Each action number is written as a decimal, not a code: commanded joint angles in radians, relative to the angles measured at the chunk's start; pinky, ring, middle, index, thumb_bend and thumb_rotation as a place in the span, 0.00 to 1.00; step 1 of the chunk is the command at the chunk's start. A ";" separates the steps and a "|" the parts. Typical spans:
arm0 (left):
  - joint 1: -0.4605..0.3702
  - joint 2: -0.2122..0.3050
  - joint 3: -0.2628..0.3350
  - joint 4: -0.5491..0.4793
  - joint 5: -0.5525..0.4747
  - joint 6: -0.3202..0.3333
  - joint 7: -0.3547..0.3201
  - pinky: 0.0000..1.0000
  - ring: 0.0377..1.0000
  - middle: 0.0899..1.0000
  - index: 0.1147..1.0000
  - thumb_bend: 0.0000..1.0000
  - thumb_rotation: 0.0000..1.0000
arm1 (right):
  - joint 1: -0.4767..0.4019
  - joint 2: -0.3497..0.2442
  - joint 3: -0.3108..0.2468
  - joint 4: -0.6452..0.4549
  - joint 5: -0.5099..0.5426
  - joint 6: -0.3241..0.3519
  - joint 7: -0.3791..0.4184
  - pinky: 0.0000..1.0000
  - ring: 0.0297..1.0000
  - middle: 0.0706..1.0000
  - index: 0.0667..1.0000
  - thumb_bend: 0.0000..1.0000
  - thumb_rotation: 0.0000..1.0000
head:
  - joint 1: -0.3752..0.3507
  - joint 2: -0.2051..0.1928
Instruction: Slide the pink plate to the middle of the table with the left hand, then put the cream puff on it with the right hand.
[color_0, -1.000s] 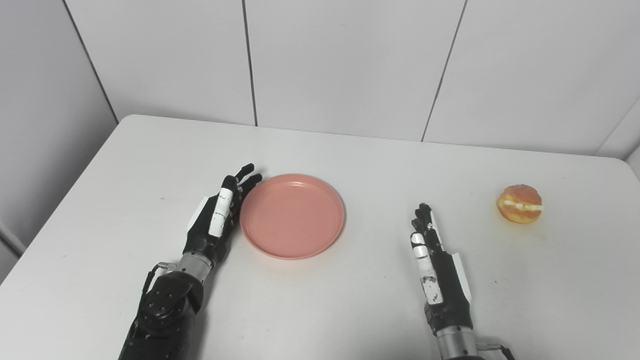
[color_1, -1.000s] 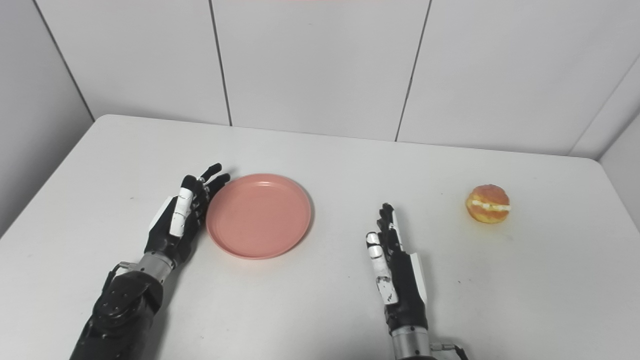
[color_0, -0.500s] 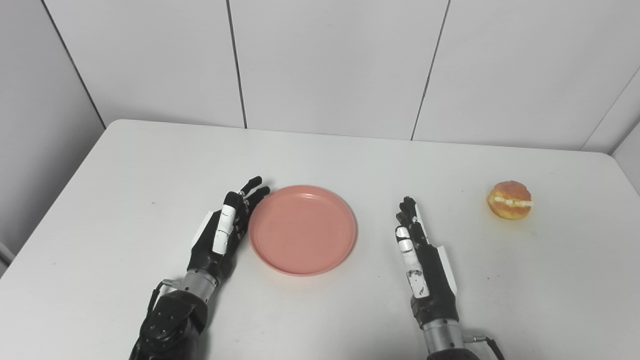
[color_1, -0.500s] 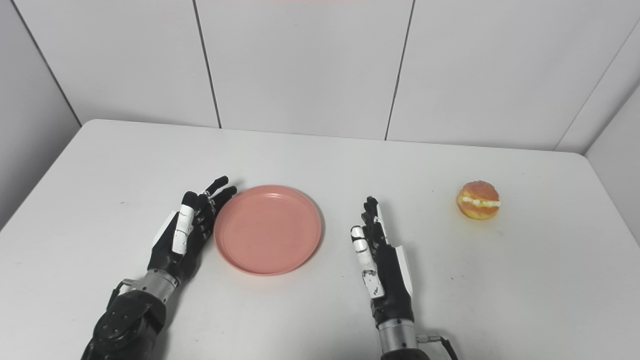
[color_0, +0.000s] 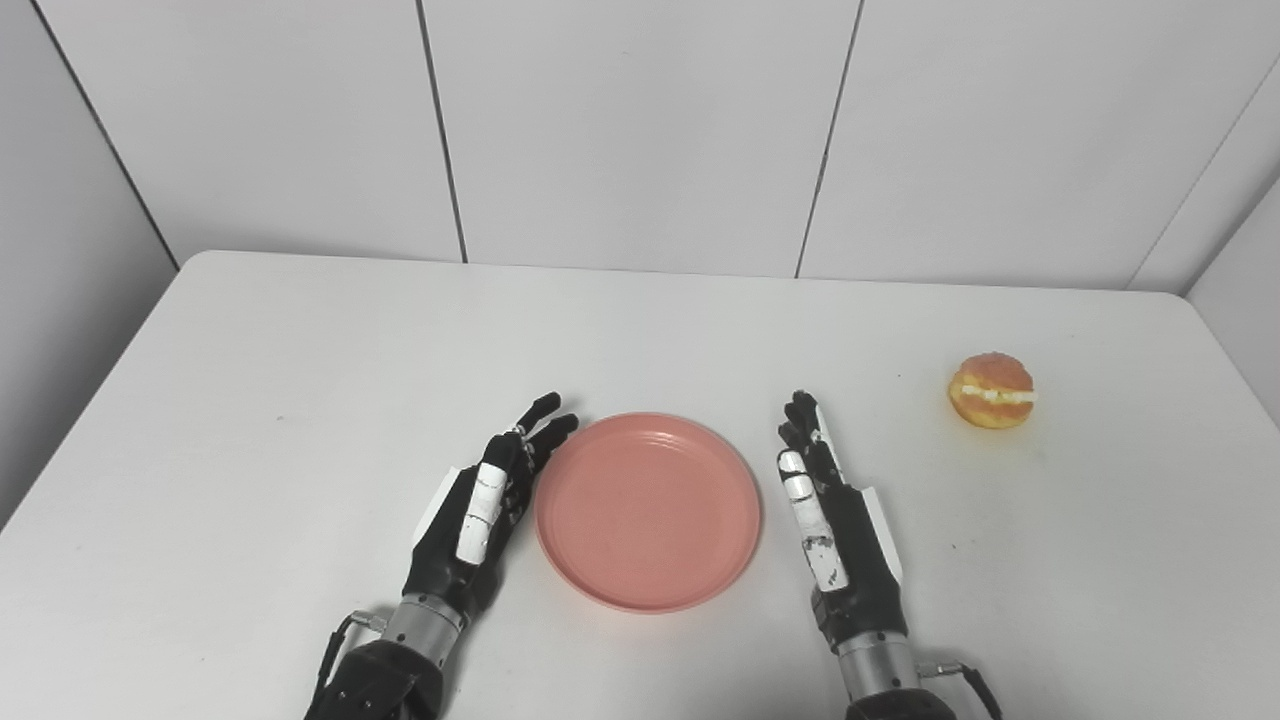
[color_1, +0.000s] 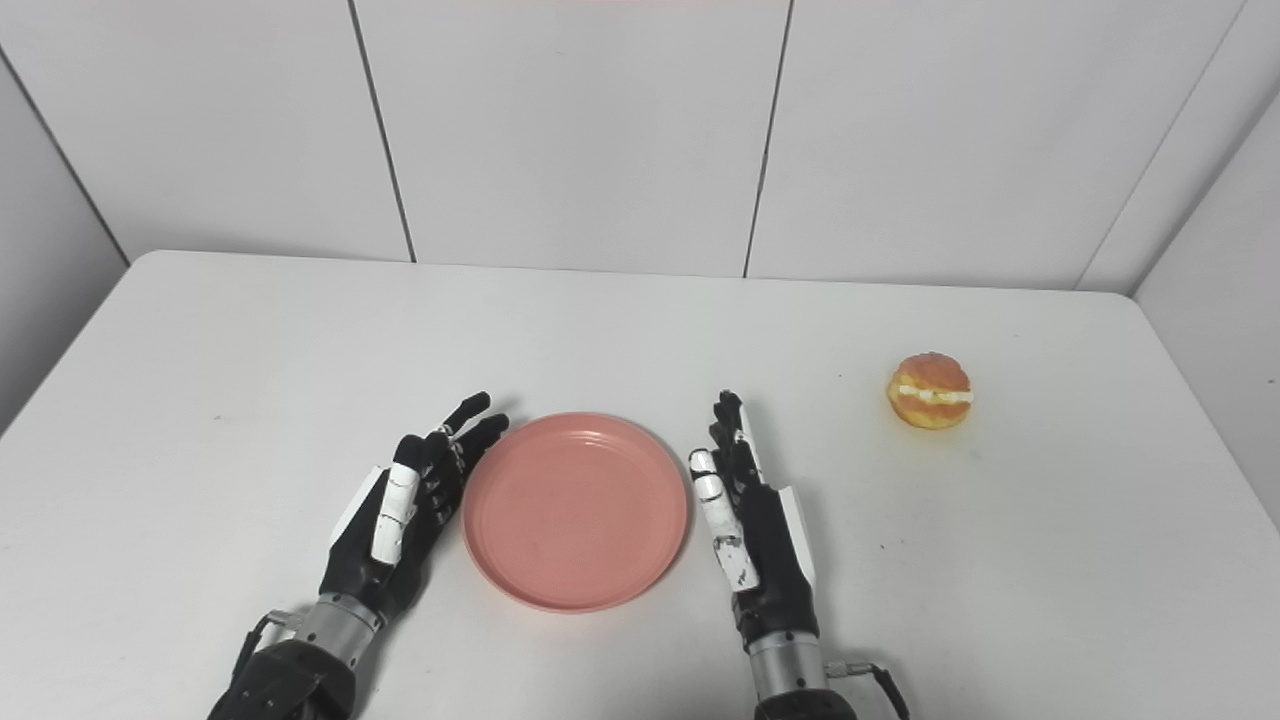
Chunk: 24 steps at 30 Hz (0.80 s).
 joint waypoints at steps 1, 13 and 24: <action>0.003 -0.010 -0.017 -0.039 0.009 0.018 -0.009 1.00 0.95 0.88 0.88 0.83 1.00 | -0.011 -0.004 0.002 -0.038 -0.005 -0.001 0.002 1.00 1.00 1.00 1.00 0.57 0.93 | 0.001 0.000; 0.019 -0.029 -0.021 -0.029 0.035 -0.012 0.006 1.00 1.00 0.96 0.94 0.84 1.00 | -0.013 -0.005 -0.004 -0.041 0.000 0.016 -0.003 1.00 1.00 1.00 1.00 0.58 0.91 | -0.005 0.001; 0.028 -0.072 0.004 0.076 0.043 -0.183 0.016 1.00 1.00 1.00 1.00 0.81 1.00 | -0.050 -0.013 -0.044 -0.018 0.009 0.014 -0.015 1.00 1.00 1.00 1.00 0.59 0.87 | -0.004 0.007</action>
